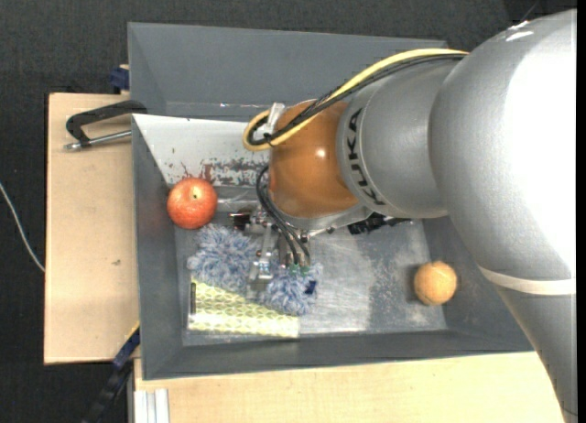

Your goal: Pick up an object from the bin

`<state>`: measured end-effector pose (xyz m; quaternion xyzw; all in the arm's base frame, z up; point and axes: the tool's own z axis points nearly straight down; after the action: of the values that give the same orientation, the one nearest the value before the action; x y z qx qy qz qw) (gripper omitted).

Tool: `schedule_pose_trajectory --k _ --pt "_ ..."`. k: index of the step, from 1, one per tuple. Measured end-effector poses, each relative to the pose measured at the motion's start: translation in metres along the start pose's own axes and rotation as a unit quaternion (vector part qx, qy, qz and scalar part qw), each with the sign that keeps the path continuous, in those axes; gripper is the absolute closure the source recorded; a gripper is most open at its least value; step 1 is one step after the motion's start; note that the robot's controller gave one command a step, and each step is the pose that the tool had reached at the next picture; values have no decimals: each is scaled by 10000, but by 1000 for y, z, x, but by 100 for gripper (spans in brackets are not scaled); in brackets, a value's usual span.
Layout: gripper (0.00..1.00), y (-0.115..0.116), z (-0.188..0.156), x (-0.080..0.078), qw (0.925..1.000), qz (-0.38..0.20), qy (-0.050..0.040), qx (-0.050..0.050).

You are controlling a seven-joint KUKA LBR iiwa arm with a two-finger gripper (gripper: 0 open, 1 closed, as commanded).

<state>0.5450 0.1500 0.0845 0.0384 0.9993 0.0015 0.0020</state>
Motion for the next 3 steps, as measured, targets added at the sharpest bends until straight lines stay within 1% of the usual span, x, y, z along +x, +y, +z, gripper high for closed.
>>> schedule_pose_trajectory --k 1,2,3 --pt "0 1 2 0 10000 21 -4 -1" --pt "0 1 -11 6 9946 1036 2 2" --pt "0 3 9 6 10000 -17 -19 -12"
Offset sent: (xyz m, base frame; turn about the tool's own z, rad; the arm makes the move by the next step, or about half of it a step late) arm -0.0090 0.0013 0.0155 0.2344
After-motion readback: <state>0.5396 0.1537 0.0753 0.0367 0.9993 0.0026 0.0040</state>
